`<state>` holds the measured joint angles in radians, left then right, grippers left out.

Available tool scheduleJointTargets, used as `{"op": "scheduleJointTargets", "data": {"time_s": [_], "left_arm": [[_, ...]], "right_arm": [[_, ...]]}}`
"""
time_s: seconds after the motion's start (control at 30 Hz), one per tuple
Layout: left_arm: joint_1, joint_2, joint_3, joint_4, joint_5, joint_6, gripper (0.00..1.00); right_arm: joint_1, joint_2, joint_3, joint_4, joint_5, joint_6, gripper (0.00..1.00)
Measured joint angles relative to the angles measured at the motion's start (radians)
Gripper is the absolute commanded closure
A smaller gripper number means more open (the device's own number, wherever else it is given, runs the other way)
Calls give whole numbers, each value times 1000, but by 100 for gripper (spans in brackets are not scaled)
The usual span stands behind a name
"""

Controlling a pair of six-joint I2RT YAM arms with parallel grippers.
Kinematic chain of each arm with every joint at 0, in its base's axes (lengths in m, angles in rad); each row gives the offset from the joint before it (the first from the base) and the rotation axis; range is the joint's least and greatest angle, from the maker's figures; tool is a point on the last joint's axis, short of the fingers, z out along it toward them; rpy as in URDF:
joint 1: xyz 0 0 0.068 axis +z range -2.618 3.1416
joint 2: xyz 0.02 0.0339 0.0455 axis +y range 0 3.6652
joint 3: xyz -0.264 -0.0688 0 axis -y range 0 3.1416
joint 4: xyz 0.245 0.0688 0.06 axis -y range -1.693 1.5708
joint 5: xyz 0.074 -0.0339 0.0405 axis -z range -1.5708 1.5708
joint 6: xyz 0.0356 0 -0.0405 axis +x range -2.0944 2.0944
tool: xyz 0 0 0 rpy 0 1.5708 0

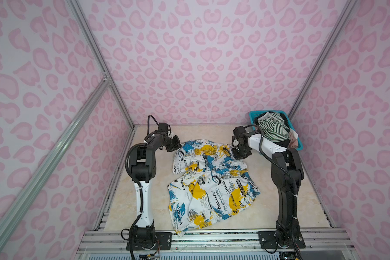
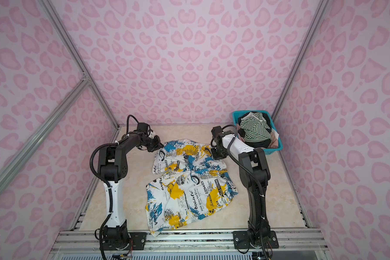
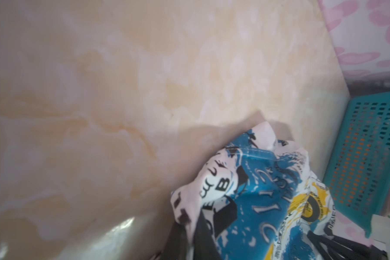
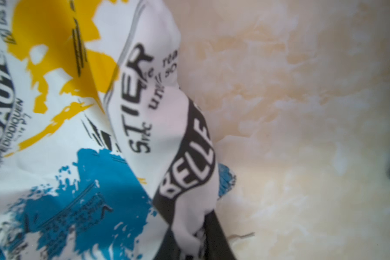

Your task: Fold and stack the mixed laundry pile

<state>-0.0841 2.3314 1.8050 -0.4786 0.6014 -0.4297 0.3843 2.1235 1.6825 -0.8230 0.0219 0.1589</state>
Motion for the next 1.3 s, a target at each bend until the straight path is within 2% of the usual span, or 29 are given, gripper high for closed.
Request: {"op": "scheduleJointTargets", "data": {"time_s": [0.17,0.27,0.4,0.47,0.57,0.7,0.77,0.8,0.83,0.9,0.97,1.03,1.17,1.3], "left_arm": [[8,-6,1,38,-31,-13,98],[19,-29,-9,58,-90,6,98],[22,-145,-154,143,-154,38,98],[18,-238,-247,187,-188,52,98],[18,-389,-296,216,-211,72,98],[14,-454,-309,356,-219,110,96],[11,-443,-320,341,-241,114,87],[11,-431,-311,325,-246,119,75],[11,-414,-285,301,-253,128,68],[11,-370,-220,268,-290,138,52],[12,-340,-183,229,-328,142,43],[13,-333,-187,190,-359,142,39],[11,-356,-228,136,-398,125,38],[-18,-447,-265,60,-435,116,40]], "right_arm": [[-18,-29,2,32,-3,5,100],[-18,-140,-40,84,25,-5,100],[-13,-298,-183,222,46,-14,100],[-16,-322,-241,275,55,-14,100],[-23,-257,-214,279,48,-13,100],[-21,-98,-55,227,26,-10,99],[-21,-39,6,181,23,-1,93],[-21,-16,31,163,21,8,90],[-21,4,51,147,19,10,87],[-18,32,82,114,11,14,74],[-18,45,108,84,3,25,66],[-18,49,129,58,3,26,60],[-13,13,124,9,24,28,53],[-1,-137,11,-16,40,24,53]]}}
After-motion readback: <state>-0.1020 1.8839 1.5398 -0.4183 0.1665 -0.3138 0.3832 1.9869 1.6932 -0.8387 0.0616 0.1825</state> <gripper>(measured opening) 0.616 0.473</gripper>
